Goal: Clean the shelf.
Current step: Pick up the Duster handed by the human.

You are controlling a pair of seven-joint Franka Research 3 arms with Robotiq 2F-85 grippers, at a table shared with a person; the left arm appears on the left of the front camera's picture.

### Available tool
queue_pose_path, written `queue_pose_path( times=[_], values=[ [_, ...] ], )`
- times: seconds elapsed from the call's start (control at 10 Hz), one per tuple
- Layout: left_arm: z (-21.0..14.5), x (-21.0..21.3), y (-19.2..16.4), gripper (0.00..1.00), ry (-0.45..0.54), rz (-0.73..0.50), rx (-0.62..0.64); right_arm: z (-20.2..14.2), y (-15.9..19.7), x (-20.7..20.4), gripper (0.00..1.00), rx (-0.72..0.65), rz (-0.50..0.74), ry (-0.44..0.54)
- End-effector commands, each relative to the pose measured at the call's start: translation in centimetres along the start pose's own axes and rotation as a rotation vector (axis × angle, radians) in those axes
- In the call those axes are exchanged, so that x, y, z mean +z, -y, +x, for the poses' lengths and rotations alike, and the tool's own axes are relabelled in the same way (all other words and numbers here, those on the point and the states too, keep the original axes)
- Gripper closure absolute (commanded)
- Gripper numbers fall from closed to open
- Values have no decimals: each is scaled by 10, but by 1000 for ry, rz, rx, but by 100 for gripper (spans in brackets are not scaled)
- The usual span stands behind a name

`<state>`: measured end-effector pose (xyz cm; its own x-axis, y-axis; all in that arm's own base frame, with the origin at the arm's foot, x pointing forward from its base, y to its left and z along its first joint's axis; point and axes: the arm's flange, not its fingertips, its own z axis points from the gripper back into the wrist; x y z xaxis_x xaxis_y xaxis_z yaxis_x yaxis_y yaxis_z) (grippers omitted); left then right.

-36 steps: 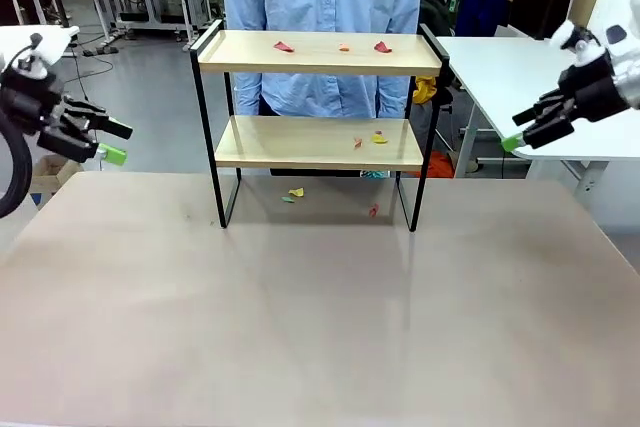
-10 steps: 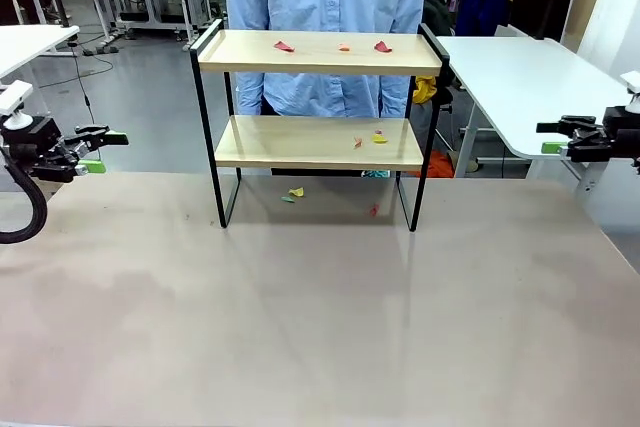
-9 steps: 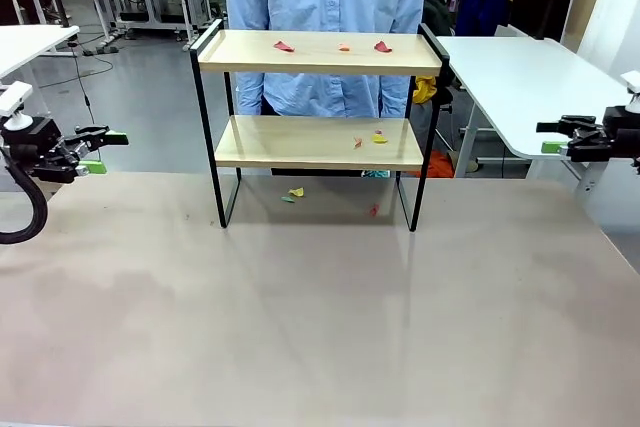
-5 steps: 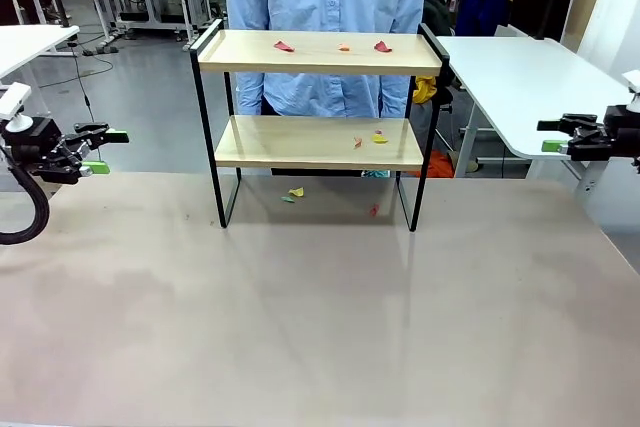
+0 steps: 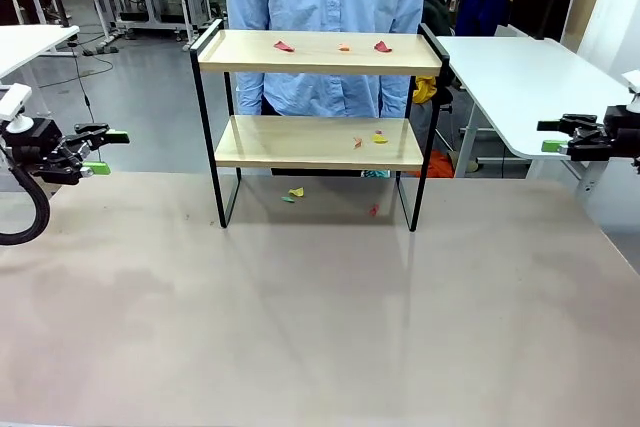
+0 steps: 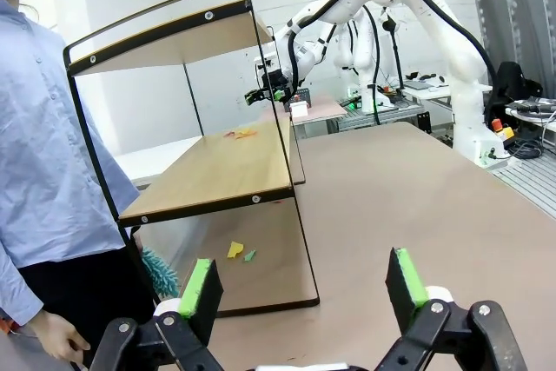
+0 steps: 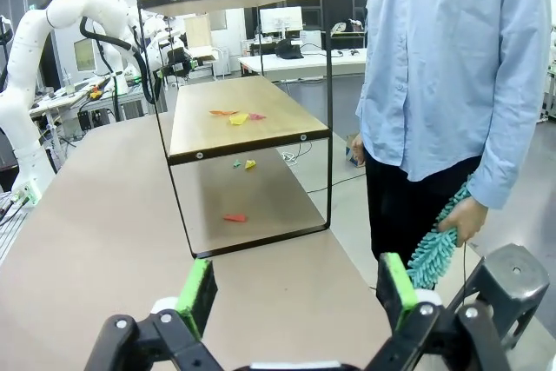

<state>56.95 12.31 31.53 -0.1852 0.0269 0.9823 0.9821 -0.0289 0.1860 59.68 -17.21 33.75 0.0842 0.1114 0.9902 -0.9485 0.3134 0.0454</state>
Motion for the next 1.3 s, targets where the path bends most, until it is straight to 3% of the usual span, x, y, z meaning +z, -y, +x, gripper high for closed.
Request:
queue_pose_path(
  times=[0.0,1.2],
  values=[
    [2,0,0,0,0,-4,-2,1,0,0,0,1,0,-1],
    [2,0,0,0,0,-4,-2,1,0,0,0,1,0,-1]
  ],
)
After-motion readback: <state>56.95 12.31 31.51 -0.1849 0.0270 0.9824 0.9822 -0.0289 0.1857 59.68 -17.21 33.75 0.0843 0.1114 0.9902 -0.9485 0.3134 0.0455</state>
